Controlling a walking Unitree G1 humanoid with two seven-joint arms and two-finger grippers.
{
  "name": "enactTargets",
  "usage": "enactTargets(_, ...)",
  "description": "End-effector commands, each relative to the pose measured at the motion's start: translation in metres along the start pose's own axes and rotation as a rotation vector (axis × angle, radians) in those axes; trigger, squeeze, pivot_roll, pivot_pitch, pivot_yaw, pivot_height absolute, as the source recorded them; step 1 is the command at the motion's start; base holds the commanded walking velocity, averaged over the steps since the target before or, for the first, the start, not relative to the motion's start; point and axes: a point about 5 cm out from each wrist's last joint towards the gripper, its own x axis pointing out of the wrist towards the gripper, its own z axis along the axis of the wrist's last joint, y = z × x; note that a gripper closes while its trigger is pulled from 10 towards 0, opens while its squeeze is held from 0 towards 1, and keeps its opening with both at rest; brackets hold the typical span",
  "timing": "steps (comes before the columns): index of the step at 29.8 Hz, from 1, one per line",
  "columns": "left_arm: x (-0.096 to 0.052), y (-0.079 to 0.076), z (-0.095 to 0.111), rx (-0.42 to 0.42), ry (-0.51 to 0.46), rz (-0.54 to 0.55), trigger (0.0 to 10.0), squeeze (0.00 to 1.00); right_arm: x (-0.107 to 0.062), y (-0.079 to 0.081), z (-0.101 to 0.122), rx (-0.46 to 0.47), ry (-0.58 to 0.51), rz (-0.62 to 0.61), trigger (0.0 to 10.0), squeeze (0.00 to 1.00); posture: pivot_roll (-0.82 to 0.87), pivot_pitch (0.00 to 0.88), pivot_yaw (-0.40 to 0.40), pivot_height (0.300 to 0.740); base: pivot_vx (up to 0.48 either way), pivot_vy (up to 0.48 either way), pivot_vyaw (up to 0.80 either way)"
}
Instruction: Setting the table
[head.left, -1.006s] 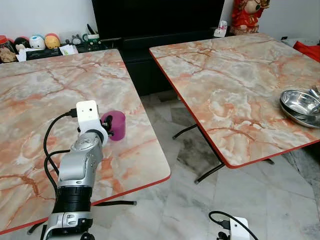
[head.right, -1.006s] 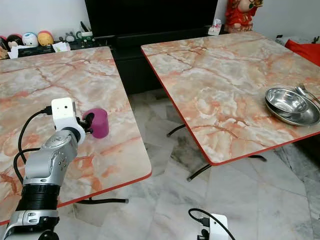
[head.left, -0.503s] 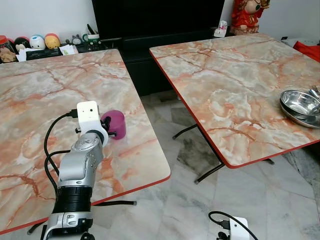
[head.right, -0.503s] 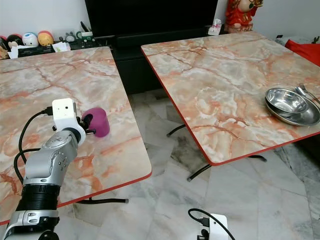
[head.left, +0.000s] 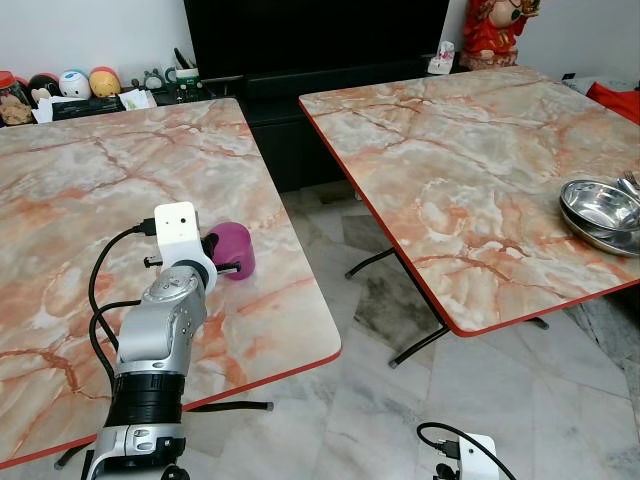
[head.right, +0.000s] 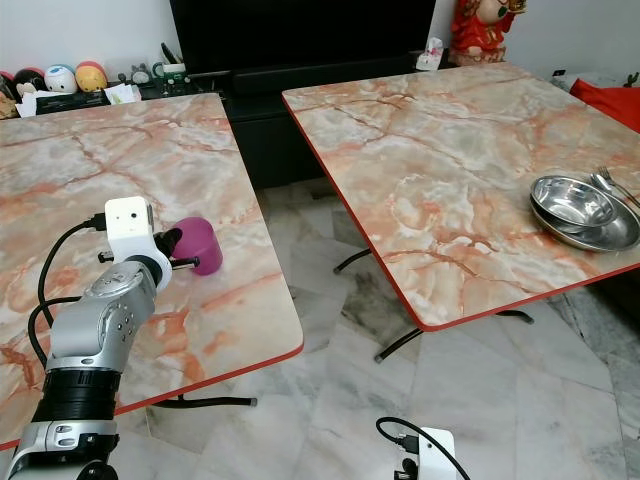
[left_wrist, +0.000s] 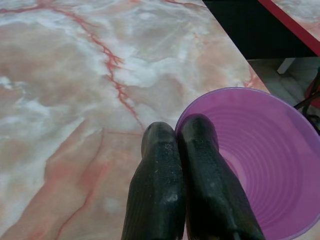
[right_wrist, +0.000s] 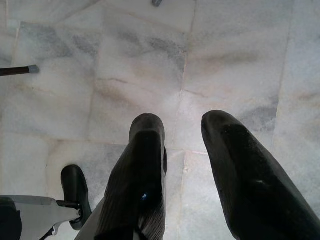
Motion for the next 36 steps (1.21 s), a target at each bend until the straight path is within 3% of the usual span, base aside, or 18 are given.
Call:
enactTargets(1,-0.002,-0.001,-0.005,0.012,0.004,-0.012,0.0,0.00,0.000,-0.002,-0.001,0.003,0.003,-0.005,10.0,0.00,0.11,0.000,0.009,0.740,0.000,0.000,0.00)
enactTargets(4,-0.003,-0.002,-0.005,0.010,-0.009,-0.022,0.0,0.00,0.000,-0.002,0.000,0.003,0.003,-0.006,10.0,0.00,0.11,0.000,0.007,0.740,0.000,0.000,0.00)
enactTargets(6,-0.008,-0.009,0.005,-0.014,-0.118,-0.079,0.0,0.00,0.000,-0.002,-0.001,0.000,0.005,-0.005,10.0,0.00,0.11,0.000,0.005,0.740,0.000,0.000,0.00)
enactTargets(8,-0.009,-0.011,0.008,-0.008,-0.148,-0.089,0.0,0.00,0.000,-0.003,-0.001,-0.001,0.005,-0.006,10.0,0.00,0.11,0.000,0.004,0.740,0.000,0.000,0.00)
enactTargets(9,-0.014,-0.016,0.013,0.038,-0.226,-0.120,0.0,0.00,0.000,-0.003,-0.001,-0.002,0.005,-0.005,10.0,0.00,0.11,0.000,0.003,0.740,0.000,0.000,0.00)
enactTargets(10,-0.017,-0.019,0.015,0.043,-0.255,-0.146,0.7,0.00,0.000,-0.003,-0.001,-0.003,0.005,-0.004,10.0,0.00,0.11,0.000,0.002,0.740,0.000,0.000,0.00)
enactTargets(11,-0.017,-0.019,0.015,0.043,-0.255,-0.146,0.7,0.00,0.000,-0.003,-0.001,-0.003,0.005,-0.004,10.0,0.00,0.11,0.000,0.002,0.740,0.000,0.000,0.00)
enactTargets(12,-0.022,-0.024,0.016,0.083,-0.316,-0.172,5.6,0.00,0.000,-0.003,-0.001,-0.002,0.005,-0.004,10.0,0.00,0.11,0.000,0.002,0.740,0.000,0.000,0.00)
enactTargets(13,-0.022,-0.024,0.016,0.083,-0.316,-0.172,5.6,0.00,0.000,-0.003,-0.001,-0.002,0.005,-0.004,10.0,0.00,0.11,0.000,0.002,0.740,0.000,0.000,0.00)
enactTargets(14,-0.026,-0.025,0.013,0.121,-0.352,-0.172,10.0,0.00,0.000,-0.003,-0.001,-0.002,0.004,-0.004,10.0,0.00,0.10,0.000,0.001,0.740,0.000,0.000,0.00)
enactTargets(18,-0.030,-0.021,0.008,0.121,-0.391,-0.141,10.0,0.00,-0.001,-0.004,-0.001,0.002,0.001,-0.003,10.0,0.00,0.10,0.000,-0.004,0.740,0.000,0.000,0.00)
enactTargets(21,-0.031,-0.020,0.013,0.071,-0.443,-0.156,10.0,0.00,-0.001,-0.004,-0.002,0.003,0.000,0.003,10.0,0.00,0.10,0.000,-0.007,0.740,0.000,0.000,0.00)
enactTargets(29,-0.030,-0.025,0.016,0.084,-0.489,-0.165,10.0,0.00,-0.001,-0.005,0.000,-0.044,-0.011,0.000,10.0,0.00,0.09,0.000,-0.006,0.740,0.000,-0.449,0.10)
enactTargets(36,-0.028,-0.029,0.012,0.094,-0.482,-0.178,10.0,0.00,-0.001,-0.005,-0.002,-0.021,0.006,-0.009,10.0,0.00,0.09,0.000,-0.009,0.740,0.000,-0.472,0.23)
